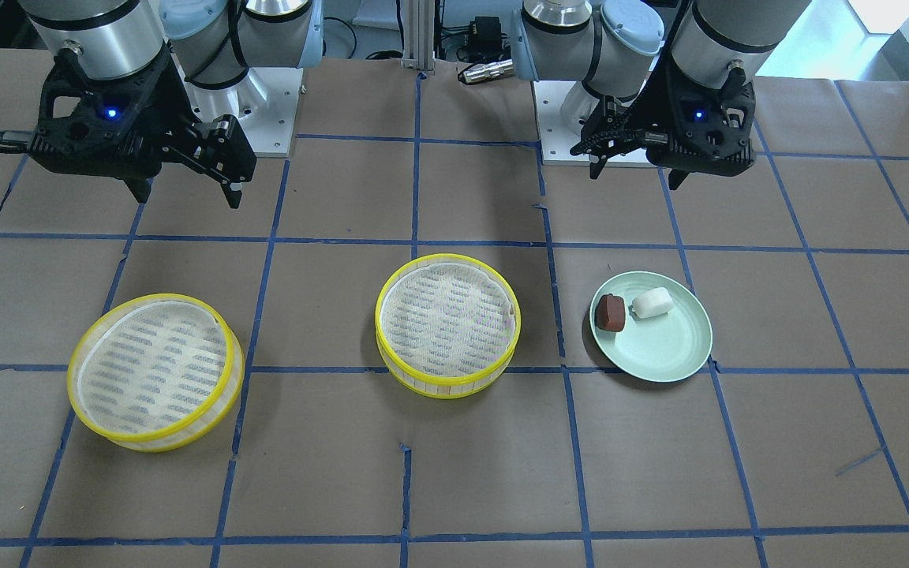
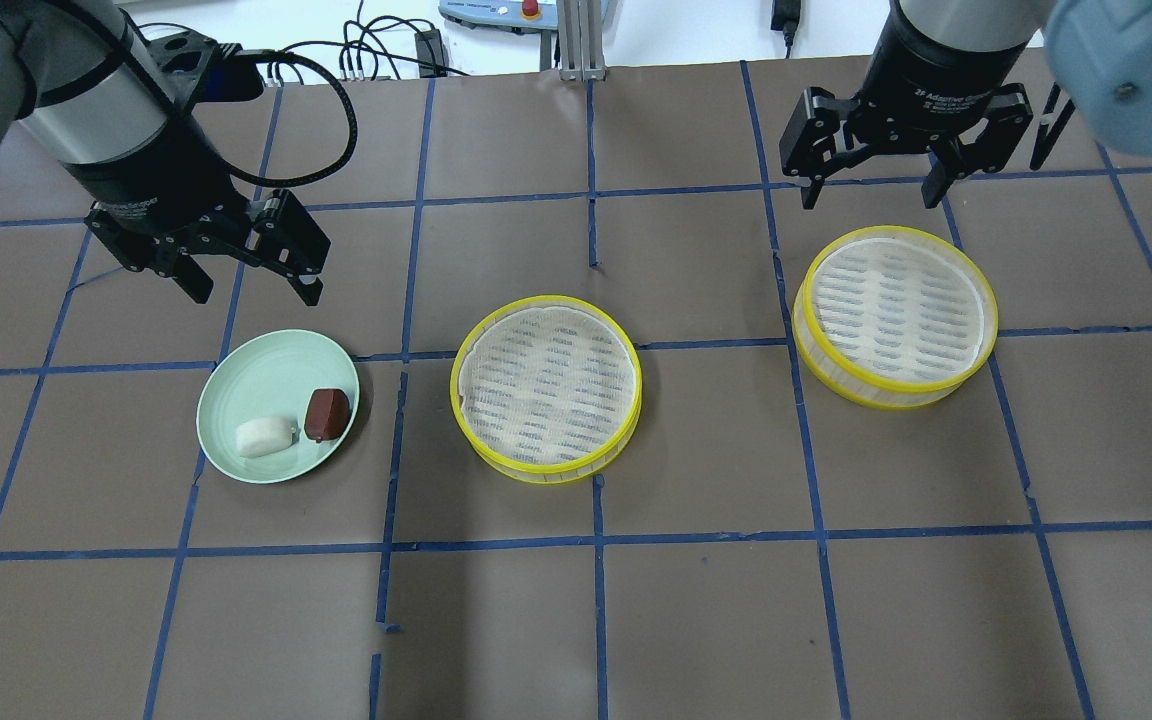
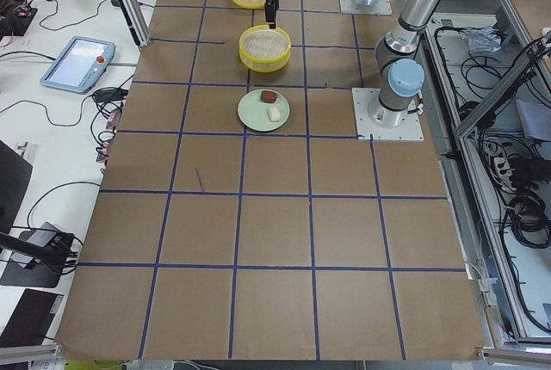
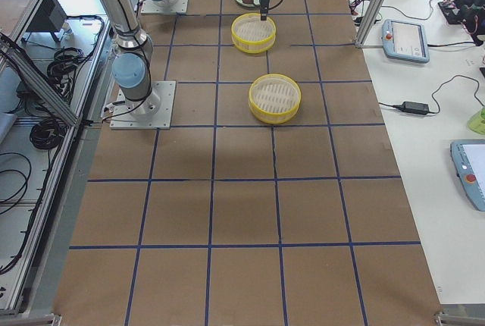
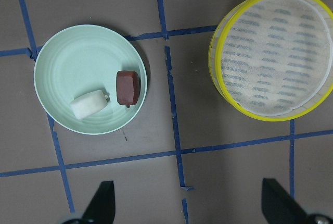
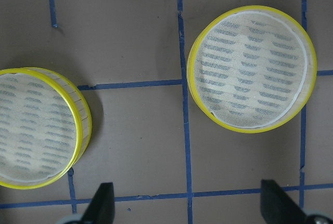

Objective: Stack buns with steamer

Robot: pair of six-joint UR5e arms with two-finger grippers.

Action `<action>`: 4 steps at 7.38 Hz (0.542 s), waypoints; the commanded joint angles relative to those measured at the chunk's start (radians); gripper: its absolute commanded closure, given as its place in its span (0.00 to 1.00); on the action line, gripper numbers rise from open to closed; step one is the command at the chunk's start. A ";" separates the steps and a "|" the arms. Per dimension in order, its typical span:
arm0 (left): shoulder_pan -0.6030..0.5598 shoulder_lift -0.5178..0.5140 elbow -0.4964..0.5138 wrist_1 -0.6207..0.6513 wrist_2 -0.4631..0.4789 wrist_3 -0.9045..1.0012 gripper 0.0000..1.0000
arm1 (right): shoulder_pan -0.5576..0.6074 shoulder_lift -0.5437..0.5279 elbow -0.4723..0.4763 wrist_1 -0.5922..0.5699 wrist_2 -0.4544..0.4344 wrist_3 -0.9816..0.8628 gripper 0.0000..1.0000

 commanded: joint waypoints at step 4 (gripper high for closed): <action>0.049 -0.005 -0.054 0.034 0.003 0.095 0.00 | -0.002 0.000 0.000 0.003 -0.001 -0.008 0.00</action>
